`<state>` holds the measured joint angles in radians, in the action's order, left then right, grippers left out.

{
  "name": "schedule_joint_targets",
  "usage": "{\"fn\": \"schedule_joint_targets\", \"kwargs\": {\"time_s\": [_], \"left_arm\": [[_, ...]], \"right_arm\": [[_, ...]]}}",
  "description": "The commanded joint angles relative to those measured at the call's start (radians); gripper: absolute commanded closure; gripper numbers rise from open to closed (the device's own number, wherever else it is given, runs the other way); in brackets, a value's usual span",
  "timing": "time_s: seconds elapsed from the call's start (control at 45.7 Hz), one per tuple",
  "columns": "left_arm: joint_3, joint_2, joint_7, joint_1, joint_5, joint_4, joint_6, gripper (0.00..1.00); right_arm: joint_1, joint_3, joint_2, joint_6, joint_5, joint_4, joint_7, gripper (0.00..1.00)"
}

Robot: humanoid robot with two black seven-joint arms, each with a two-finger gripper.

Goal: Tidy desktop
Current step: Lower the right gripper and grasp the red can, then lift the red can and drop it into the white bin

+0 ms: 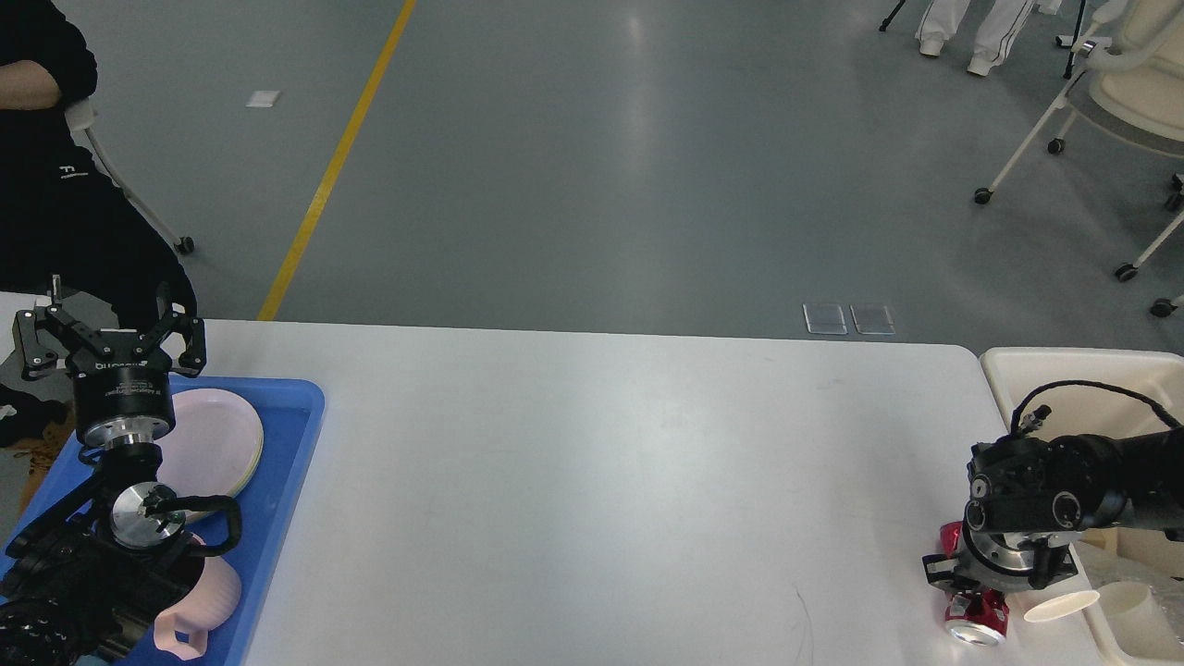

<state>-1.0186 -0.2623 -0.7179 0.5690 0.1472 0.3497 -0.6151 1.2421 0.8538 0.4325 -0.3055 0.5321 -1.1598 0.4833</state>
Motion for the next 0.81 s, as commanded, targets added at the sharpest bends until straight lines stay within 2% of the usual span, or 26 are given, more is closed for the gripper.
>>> {"fn": "schedule_joint_targets", "kwargs": {"time_s": [0.0, 0.219, 0.482, 0.657, 0.788], "left_arm": [[0.0, 0.0, 0.0, 0.0, 0.0, 0.0, 0.0, 0.04], [0.0, 0.0, 0.0, 0.0, 0.0, 0.0, 0.0, 0.04], [0.0, 0.0, 0.0, 0.0, 0.0, 0.0, 0.0, 0.04], [0.0, 0.0, 0.0, 0.0, 0.0, 0.0, 0.0, 0.04], [0.0, 0.0, 0.0, 0.0, 0.0, 0.0, 0.0, 0.04]], "right_arm": [[0.002, -0.001, 0.0, 0.0, -0.001, -0.001, 0.0, 0.9], [0.046, -0.007, -0.005, -0.003, -0.009, -0.031, 0.0, 1.0], [0.158, -0.041, 0.005, -0.007, -0.012, -0.149, 0.001, 1.0], [0.31, -0.048, 0.044, -0.015, -0.089, -0.221, 0.0, 1.0], [0.467, -0.059, 0.092, -0.09, -0.17, -0.245, -0.008, 1.0]]}}
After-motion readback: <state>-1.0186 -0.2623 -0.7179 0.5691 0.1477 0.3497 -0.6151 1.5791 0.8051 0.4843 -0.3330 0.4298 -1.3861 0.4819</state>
